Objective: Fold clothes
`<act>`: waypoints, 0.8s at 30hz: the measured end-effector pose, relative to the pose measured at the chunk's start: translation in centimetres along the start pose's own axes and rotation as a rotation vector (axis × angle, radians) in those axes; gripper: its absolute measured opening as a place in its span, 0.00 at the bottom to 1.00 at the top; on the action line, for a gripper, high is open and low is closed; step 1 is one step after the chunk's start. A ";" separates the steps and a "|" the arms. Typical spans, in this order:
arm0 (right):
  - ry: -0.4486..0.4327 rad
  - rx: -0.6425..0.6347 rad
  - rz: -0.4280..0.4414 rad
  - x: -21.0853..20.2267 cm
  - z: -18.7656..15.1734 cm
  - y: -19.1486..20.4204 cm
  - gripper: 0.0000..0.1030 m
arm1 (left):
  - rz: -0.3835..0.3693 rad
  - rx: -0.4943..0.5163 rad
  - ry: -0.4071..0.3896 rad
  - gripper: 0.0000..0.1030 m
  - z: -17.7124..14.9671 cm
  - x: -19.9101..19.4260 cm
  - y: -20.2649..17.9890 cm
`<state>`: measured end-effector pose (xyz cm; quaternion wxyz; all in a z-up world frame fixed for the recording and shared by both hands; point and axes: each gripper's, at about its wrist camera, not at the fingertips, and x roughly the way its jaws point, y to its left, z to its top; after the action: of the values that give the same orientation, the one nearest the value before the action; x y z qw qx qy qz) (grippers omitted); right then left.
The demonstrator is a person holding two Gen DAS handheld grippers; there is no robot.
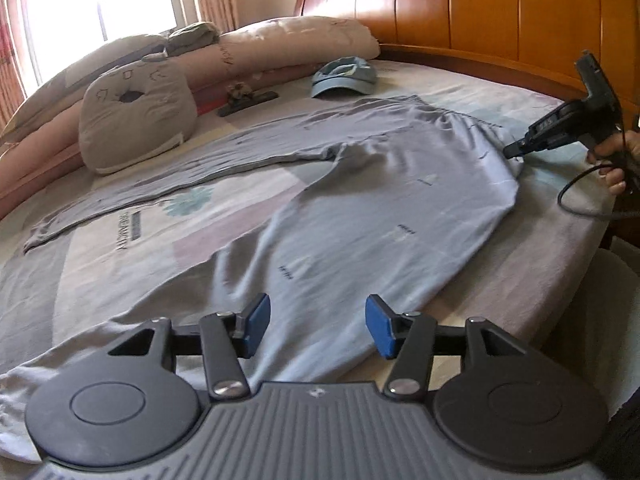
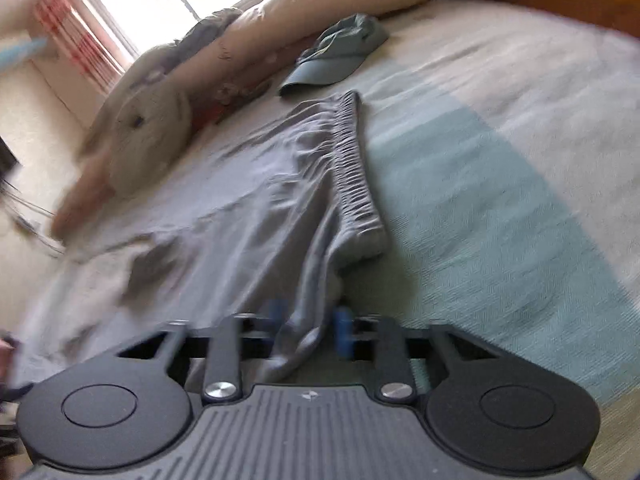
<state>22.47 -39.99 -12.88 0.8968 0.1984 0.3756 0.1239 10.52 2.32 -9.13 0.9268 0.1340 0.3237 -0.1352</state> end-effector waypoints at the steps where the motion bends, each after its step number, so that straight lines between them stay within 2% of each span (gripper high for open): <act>1: -0.004 -0.025 -0.030 -0.1 -0.1 0.3 0.04 | -0.005 0.001 0.000 0.53 0.0 0.0 -0.2; 6: -0.011 -0.083 -0.110 -2.6 -1.2 0.6 0.03 | 0.008 0.007 0.003 0.53 -0.2 -0.5 -0.2; 11: 0.003 -0.042 -0.112 -4.3 -2.1 -0.5 0.03 | 0.024 -0.029 0.024 0.54 -0.7 -0.3 0.8; 13: 0.002 -0.029 -0.107 -4.9 -2.3 -0.6 0.10 | 0.050 -0.047 0.022 0.54 -0.7 -0.3 1.1; 16: -0.035 -0.040 -0.095 -5.8 -2.1 0.9 0.15 | 0.049 -0.098 0.009 0.57 -0.8 -0.5 1.9; 19: -0.082 -0.091 -0.100 -6.6 -2.0 3.3 0.30 | 0.059 -0.121 0.012 0.59 -0.9 -0.3 2.3; 21: -0.097 -0.141 -0.089 -6.6 -2.0 5.1 0.45 | 0.063 -0.130 0.018 0.59 -1.0 0.0 2.5; 24: -0.076 -0.204 -0.055 -5.2 -2.8 7.9 0.52 | 0.059 -0.148 0.026 0.59 -1.2 0.7 2.7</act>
<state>16.28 -34.13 -7.87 0.9289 0.1005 0.3320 0.1293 11.29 5.06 -10.02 0.9334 0.0766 0.3408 -0.0816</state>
